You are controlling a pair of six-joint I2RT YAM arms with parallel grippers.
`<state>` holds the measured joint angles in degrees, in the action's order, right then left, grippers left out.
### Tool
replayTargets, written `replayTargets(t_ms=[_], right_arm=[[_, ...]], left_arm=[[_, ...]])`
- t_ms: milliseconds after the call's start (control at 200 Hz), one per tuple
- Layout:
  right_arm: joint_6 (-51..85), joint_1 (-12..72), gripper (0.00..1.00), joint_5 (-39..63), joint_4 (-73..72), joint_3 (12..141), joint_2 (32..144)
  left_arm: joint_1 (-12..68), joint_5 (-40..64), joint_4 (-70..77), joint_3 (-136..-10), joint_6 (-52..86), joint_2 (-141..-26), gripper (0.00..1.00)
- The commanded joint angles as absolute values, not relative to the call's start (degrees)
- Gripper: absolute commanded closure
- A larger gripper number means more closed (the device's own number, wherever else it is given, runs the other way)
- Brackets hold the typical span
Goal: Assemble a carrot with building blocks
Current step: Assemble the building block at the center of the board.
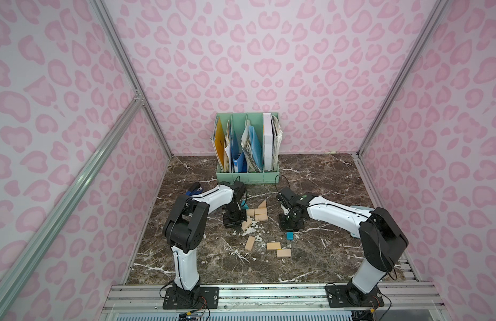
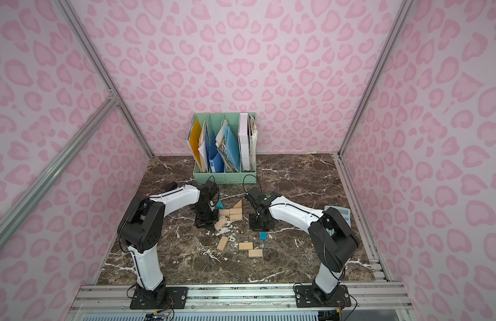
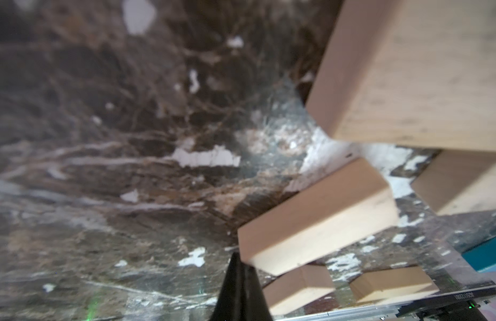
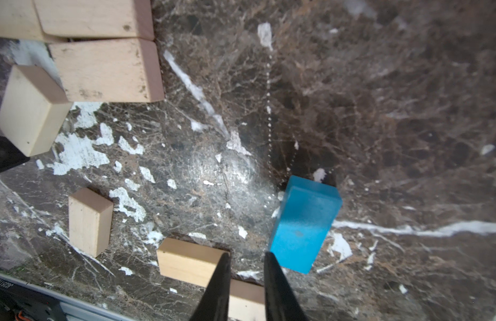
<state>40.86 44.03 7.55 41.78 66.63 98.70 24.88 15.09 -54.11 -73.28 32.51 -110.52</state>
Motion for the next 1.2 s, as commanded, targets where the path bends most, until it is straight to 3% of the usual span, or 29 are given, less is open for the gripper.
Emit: replayTargets(t_ms=[0,405,530,715,1195], right_arm=[[41.4,44.0,0.76,6.9,42.1,66.8,98.4],[41.3,44.0,0.76,7.1,41.6,66.6,98.1],[41.2,44.0,0.76,7.4,40.9,66.0,98.1],[40.4,44.0,0.76,7.7,41.0,66.6,98.9],[40.3,44.0,0.76,7.2,42.1,65.6,97.2]], left_arm=[[24.4,14.6,-55.8,-74.1,31.6,-110.6,0.98],[24.0,14.4,-58.5,-73.2,32.0,-105.5,0.97],[24.0,15.7,-57.5,-70.5,33.3,-103.2,0.91],[24.1,16.7,-54.4,-65.9,34.8,-101.6,0.90],[23.9,13.2,-56.2,-74.1,32.0,-109.8,0.91]])
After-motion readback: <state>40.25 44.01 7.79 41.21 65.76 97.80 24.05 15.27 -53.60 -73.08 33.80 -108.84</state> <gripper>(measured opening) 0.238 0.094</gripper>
